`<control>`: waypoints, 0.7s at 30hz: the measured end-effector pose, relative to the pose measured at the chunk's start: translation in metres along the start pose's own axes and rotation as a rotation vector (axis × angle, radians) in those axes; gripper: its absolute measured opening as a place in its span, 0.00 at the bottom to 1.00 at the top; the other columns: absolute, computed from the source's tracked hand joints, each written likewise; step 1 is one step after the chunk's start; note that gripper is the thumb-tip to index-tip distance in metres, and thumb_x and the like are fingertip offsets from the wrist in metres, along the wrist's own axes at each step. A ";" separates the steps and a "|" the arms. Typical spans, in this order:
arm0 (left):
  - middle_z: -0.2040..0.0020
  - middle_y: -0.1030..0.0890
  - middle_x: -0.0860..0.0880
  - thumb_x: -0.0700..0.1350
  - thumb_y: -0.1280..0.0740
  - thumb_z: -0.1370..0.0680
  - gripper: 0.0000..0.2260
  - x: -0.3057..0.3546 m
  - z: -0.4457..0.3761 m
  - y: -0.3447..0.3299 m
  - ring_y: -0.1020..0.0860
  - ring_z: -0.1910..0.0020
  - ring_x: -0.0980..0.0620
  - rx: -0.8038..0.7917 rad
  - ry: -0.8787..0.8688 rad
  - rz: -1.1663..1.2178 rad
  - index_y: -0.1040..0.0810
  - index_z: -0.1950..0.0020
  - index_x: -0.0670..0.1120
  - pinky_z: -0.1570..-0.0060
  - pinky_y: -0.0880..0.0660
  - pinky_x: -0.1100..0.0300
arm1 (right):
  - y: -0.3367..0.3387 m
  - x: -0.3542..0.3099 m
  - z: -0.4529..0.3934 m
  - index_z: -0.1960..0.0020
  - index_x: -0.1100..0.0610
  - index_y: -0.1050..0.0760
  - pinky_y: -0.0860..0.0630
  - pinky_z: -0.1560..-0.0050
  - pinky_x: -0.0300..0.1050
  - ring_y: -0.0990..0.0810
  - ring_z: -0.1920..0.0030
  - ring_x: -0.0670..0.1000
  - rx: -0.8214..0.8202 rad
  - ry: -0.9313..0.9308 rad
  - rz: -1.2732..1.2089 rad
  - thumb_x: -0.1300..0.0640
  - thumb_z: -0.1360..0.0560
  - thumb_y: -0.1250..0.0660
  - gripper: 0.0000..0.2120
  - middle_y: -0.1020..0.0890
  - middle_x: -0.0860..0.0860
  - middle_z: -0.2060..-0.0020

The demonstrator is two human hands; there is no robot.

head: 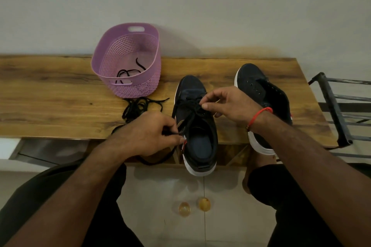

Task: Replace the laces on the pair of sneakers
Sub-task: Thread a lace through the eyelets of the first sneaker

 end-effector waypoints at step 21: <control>0.61 0.19 0.61 0.48 0.26 0.23 0.02 0.011 -0.007 0.009 0.22 0.63 0.70 0.515 -0.004 0.337 0.15 0.51 0.54 0.65 0.27 0.75 | -0.009 -0.012 0.004 0.50 0.48 0.20 0.22 0.55 0.56 0.26 0.65 0.48 -0.163 0.113 0.167 0.62 0.24 0.33 0.10 0.25 0.48 0.67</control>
Point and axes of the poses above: each hand's wrist, its own z-axis away from the middle knuckle, its own y-axis out of the back of the hand, x = y × z, the point moved 8 cm from there along -z, towards the middle knuckle
